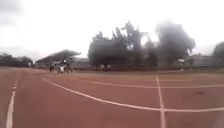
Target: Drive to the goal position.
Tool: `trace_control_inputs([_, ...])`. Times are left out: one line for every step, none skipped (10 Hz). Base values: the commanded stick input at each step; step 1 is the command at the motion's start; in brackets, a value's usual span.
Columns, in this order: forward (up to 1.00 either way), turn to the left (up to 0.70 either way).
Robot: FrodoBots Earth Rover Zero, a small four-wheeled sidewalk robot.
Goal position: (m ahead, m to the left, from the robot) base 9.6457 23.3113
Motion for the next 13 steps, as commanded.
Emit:
trace_control_inputs([0.7,-0.24])
trace_control_inputs([0.7,-0.35])
trace_control_inputs([0.7,-0.34])
trace_control_inputs([0.7,-0.33])
trace_control_inputs([0.7,-0.32])
trace_control_inputs([0.7,-0.3])
trace_control_inputs([0.7,-0.29])
trace_control_inputs([0.7,-0.27])
trace_control_inputs([0.7,0.1])
trace_control_inputs([0.7,0.1])
trace_control_inputs([0.7,0.09])
trace_control_inputs([0.7,0.08])
trace_control_inputs([0.7,0.07])
